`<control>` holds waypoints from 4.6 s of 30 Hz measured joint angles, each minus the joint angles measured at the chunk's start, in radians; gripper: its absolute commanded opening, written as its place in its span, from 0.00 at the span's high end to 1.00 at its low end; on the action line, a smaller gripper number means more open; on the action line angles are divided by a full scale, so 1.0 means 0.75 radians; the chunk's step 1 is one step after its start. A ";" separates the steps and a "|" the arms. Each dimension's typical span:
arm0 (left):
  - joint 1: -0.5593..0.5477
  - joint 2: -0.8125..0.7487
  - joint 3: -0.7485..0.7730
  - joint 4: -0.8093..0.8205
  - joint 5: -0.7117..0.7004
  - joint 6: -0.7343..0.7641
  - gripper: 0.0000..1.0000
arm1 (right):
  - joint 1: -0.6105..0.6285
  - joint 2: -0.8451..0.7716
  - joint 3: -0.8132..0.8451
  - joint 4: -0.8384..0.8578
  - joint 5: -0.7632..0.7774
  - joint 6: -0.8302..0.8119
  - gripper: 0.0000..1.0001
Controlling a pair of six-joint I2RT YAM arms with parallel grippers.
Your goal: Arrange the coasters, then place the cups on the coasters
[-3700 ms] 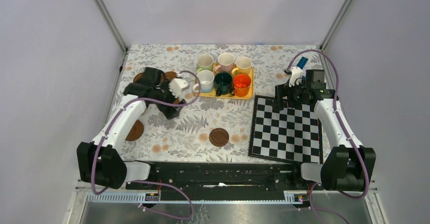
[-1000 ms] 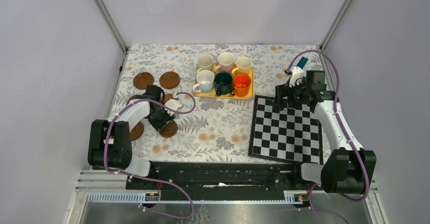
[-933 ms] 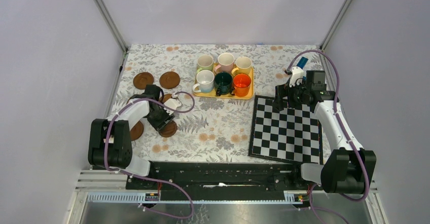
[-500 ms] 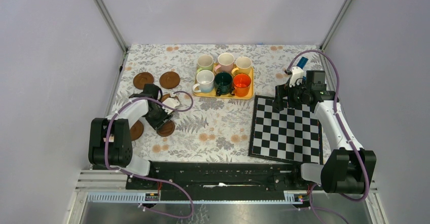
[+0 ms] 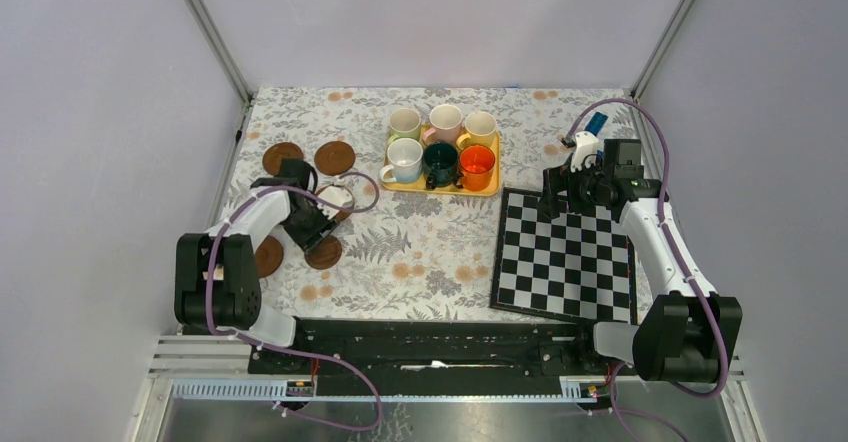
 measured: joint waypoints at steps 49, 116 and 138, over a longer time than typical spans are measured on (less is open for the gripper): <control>-0.422 0.576 0.771 0.354 0.259 -0.660 0.50 | 0.000 -0.021 0.025 0.014 -0.046 0.051 0.02; 0.570 0.228 0.430 0.640 0.481 -0.601 1.00 | 0.000 -0.021 0.010 0.014 -0.046 0.048 0.02; 0.638 0.549 0.743 0.542 0.649 -0.397 1.00 | 0.000 -0.020 0.010 0.014 -0.045 0.049 0.02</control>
